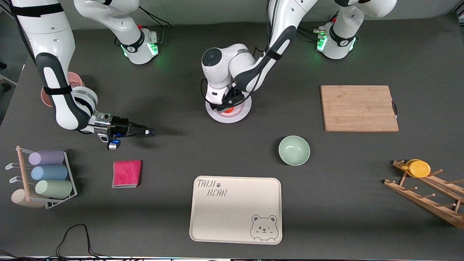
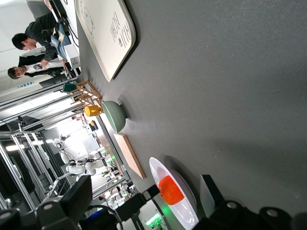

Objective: Place orange and plate with both arms
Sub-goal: 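Lower the orange onto the white plate and open the left gripper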

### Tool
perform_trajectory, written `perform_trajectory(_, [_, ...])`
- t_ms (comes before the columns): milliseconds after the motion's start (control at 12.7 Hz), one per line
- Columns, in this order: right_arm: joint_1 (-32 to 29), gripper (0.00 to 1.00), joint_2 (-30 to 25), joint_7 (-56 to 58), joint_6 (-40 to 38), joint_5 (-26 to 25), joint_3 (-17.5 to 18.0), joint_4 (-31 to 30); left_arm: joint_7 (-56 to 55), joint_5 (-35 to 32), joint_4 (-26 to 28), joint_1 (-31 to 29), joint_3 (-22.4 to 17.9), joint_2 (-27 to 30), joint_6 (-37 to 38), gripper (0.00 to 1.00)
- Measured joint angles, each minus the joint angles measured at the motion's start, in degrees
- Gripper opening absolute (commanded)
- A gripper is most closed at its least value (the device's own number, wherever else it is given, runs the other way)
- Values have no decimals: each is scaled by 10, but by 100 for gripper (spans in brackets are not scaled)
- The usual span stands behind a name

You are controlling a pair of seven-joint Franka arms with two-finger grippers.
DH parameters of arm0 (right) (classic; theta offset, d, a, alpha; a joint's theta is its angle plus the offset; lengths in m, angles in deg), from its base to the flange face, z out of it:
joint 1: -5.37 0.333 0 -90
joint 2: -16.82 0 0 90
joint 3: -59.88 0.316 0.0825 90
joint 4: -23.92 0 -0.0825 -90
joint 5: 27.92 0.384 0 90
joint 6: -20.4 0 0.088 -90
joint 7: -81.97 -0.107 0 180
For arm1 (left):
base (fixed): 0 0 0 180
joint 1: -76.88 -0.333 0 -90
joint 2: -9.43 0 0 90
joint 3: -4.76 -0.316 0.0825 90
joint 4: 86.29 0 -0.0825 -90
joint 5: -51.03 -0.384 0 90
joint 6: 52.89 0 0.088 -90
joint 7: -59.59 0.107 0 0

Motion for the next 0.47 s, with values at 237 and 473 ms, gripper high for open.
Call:
perform_trajectory(237, [2, 100, 0, 4, 7, 7, 0, -5, 19, -2, -46, -15, -2, 1, 34, 100])
perform_trajectory(473, [34, 100, 0, 7, 31, 68, 2, -13, 121, -4, -144, -49, -3, 9, 157, 100])
